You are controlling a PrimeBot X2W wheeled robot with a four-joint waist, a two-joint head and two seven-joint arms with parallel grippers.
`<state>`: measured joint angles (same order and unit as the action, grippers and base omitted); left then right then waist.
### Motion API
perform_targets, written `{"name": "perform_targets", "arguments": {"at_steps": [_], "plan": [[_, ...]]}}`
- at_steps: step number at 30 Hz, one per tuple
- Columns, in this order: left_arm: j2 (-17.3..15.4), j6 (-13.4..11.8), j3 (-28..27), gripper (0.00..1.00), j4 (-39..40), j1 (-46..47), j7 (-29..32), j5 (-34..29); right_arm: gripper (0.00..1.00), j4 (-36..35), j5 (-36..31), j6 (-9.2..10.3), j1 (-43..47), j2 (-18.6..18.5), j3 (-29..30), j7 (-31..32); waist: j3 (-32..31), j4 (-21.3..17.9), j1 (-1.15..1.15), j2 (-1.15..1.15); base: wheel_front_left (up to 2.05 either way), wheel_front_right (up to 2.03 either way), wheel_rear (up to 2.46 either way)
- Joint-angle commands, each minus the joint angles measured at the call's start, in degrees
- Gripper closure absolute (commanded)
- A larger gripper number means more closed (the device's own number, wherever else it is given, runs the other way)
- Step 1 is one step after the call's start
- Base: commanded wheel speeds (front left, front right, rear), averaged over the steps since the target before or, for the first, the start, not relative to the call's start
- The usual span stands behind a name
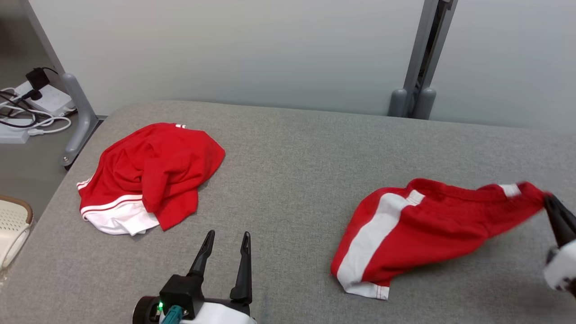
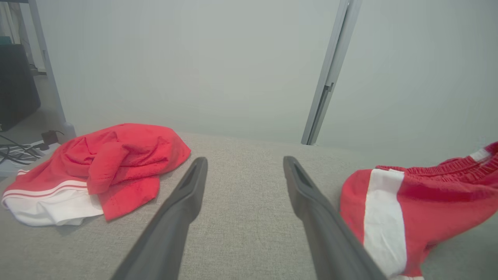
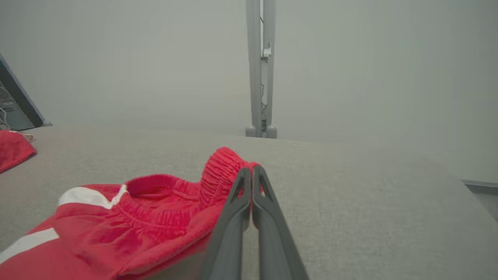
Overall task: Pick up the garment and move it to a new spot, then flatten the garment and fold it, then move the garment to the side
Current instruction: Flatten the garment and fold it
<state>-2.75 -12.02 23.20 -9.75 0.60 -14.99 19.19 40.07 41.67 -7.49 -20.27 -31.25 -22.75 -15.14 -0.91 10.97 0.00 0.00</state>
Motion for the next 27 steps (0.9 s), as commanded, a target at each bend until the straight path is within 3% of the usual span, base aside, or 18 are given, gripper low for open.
{"name": "perform_targets", "arguments": {"at_steps": [1, 2, 3, 7, 11, 19, 27], "plan": [[-0.25, -0.26, 0.0, 0.0, -0.06, 0.87, -0.18, -0.42, 1.0, 2.27, 0.01, 0.0, 0.82, -0.43, 0.1, 0.0, 0.25, -0.19, 0.0, 0.0, 0.0, 0.0, 0.0], [-0.25, -0.26, 0.0, 0.0, -0.06, 0.87, -0.18, -0.42, 1.0, 2.27, 0.01, 0.0, 0.82, -0.43, 0.1, 0.0, 0.25, -0.19, 0.0, 0.0, 0.0, 0.0, 0.0], [-0.23, -0.51, 0.34, 0.0, -0.11, 1.18, -0.18, -0.51, 0.0, 7.8, -2.26, 0.0, -0.49, -1.27, 3.17, -0.02, 0.57, -0.47, 0.0, 0.0, 0.0, 0.0, 0.0], [-0.25, -0.81, 0.57, 0.0, -0.35, 1.23, -0.18, -0.57, 0.0, 16.02, -5.99, -0.01, -1.9, 1.07, 7.91, 0.0, 0.62, -1.34, 0.0, 0.0, 0.0, 0.0, 0.0], [-0.25, -1.06, 0.39, 0.0, -0.61, 1.37, -0.18, -0.28, 0.0, 15.93, -9.2, -0.01, -1.9, 3.8, 12.14, 0.01, 0.16, -2.58, 0.0, 0.0, 0.0, 0.0, 0.0], [-0.24, -1.07, 0.26, 0.0, 0.05, 2.08, -0.18, 1.06, 0.0, -5.41, -15.08, 0.0, 1.7, 7.24, 13.19, 0.0, -0.73, -5.07, 0.0, 0.0, 0.0, 0.0, 0.0], [-0.24, -0.6, -0.29, 0.0, 0.63, 1.32, -0.18, 1.24, 0.0, -17.95, -17.75, 0.0, 7.46, 10.65, 13.77, 0.01, -1.18, -5.28, 0.0, 0.0, 0.0, 0.0, 0.0]]}}
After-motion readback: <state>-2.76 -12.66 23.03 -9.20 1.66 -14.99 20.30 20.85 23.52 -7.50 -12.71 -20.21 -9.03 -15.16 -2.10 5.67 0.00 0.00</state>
